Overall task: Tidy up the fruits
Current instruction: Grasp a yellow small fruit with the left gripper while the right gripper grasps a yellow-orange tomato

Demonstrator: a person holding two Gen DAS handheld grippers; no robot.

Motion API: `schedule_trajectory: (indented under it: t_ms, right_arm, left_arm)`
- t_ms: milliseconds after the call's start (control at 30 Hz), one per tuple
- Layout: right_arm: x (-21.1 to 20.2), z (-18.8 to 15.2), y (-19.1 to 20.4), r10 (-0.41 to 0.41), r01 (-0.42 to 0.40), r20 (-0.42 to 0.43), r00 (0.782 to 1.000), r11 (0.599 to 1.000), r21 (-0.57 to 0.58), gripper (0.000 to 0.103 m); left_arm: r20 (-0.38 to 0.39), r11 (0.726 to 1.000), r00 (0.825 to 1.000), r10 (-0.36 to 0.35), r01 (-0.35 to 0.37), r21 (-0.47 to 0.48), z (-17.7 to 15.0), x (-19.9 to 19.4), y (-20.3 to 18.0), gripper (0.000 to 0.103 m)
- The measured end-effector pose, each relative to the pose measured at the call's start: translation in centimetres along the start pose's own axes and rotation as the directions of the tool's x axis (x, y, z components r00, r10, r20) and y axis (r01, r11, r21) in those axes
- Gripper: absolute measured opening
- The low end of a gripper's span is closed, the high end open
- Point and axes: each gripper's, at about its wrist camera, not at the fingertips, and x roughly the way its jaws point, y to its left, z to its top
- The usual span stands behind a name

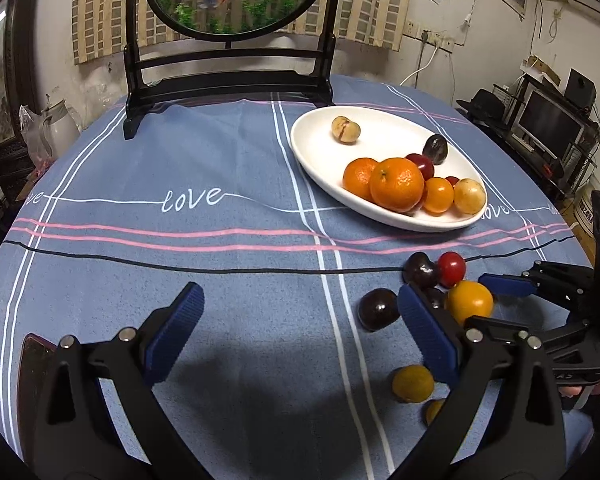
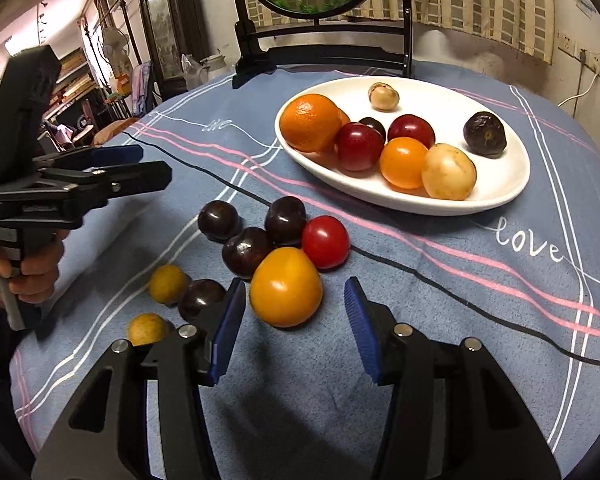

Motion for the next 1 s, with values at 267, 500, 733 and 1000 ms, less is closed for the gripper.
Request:
schedule_trajectory:
  t_ms: [267, 500, 733, 1000]
  right_arm:
    - [0.2, 0.0, 0.5, -0.008, 0.008, 0.0, 1.0, 0.999, -0.034, 0.038]
    - [0.1, -0.1, 0.5, -0.014, 0.014, 0.002, 1.0, 0.999, -0.032, 0.038]
    - [-1.0, -0.2, -0.3, -0.007, 0.007, 0.024, 1.0, 1.0, 0.008, 0.038]
    - [-1.3, -0.8, -1.1, 0.002, -0.002, 0.014, 1.0, 0.999, 0.049, 0.038]
  left_arm:
    - [0.017, 0.999, 0.999, 0.031, -0.032, 0.037, -0.2, -0.4, -0.4, 0.099]
    - [0.016, 0.998, 0.999, 0.045, -0.046, 0.039, -0.5, -0.7, -0.2, 0.099]
    - [-0.002, 0.993, 1.0, -0.023, 0.023, 0.114, -2.0, -1.7, -1.5, 0.099]
    - [-0.087, 0.929, 0.963, -0.257, 0.271, 0.251, -6.4, -3.8, -5.8, 0.055]
